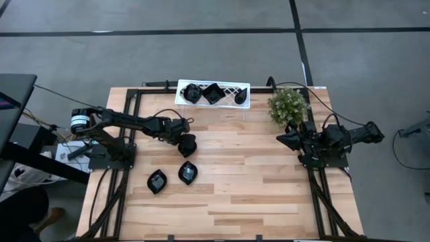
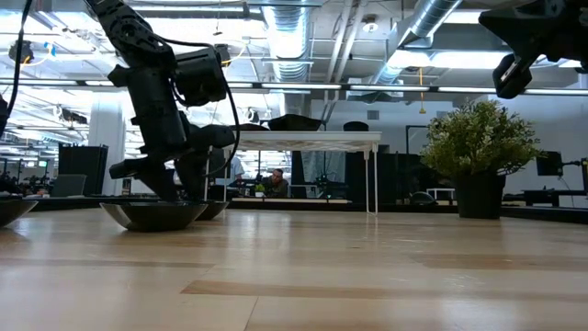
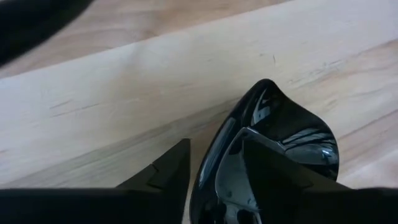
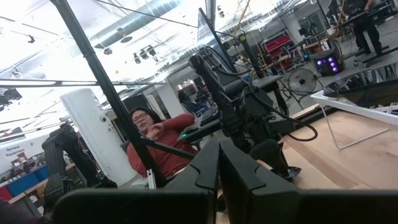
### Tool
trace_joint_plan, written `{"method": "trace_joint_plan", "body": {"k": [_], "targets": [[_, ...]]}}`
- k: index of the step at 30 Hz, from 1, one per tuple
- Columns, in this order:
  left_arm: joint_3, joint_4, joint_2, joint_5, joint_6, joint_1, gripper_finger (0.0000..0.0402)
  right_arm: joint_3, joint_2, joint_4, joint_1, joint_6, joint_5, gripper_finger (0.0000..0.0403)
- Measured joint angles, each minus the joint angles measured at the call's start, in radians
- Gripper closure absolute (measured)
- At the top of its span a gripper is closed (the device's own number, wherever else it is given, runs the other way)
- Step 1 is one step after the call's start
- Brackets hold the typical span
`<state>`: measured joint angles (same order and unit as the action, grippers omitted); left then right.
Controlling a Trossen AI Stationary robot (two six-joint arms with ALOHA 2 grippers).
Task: Pick & Place Mini shaped plates
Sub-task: Stack the black leaf shaped plate on top of the black leaf shaped plate on the shelf
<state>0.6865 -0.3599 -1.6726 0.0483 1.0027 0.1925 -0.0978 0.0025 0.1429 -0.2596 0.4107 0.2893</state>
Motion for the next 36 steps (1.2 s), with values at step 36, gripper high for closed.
{"method": "trace_joint_plan", "body": {"k": [36], "targets": [[-0.001, -0.033, 0.429, 0.019, -0.037, 0.001, 0.0395, 0.0, 0.0, -0.001, -0.001, -0.001, 0.0, 0.0396]]}}
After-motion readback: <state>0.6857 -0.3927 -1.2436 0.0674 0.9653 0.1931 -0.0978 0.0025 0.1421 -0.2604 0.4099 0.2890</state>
